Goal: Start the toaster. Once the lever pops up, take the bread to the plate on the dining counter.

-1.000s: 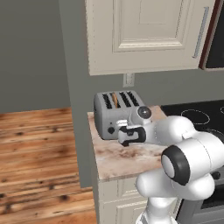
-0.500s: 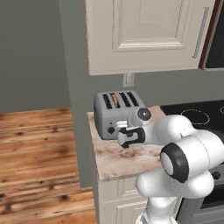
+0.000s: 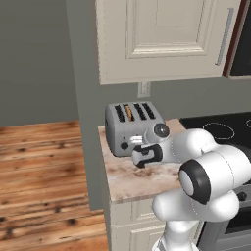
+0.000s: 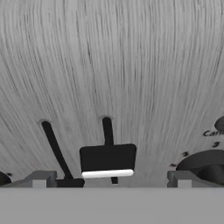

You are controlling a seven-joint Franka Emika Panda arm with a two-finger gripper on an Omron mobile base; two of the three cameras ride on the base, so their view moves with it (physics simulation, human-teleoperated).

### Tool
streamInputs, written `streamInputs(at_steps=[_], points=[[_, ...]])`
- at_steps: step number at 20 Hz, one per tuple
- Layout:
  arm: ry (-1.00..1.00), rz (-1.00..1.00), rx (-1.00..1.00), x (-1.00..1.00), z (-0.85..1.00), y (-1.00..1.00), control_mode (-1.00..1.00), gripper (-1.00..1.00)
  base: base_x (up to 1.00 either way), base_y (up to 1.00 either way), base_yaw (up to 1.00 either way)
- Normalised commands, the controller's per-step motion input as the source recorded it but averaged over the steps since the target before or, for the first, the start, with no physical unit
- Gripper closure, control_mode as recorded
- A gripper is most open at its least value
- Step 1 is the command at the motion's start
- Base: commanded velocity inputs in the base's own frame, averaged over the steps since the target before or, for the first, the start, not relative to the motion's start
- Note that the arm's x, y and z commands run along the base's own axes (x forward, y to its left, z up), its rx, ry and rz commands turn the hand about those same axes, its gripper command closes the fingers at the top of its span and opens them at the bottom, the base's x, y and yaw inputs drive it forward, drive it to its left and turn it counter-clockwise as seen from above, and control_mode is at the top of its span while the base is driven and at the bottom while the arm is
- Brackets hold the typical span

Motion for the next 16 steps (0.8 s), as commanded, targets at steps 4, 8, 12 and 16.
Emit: streamInputs(at_steps=[4,8,12,16], points=[[0.0,0.0,0.0,-0.03,0.0,0.0,-1.0,-1.0,0.0,0.0,0.0],[0.0,0.0,0.0,0.0,0.03,0.0,-1.0,-1.0,0.0,0.0,0.0],[0.0,0.0,0.0,0.0,0.27,0.03,-1.0,-1.0,0.0,0.0,0.0],[0.0,0.0,0.0,0.0,0.37,0.01,-1.0,-1.0,0.0,0.0,0.0]])
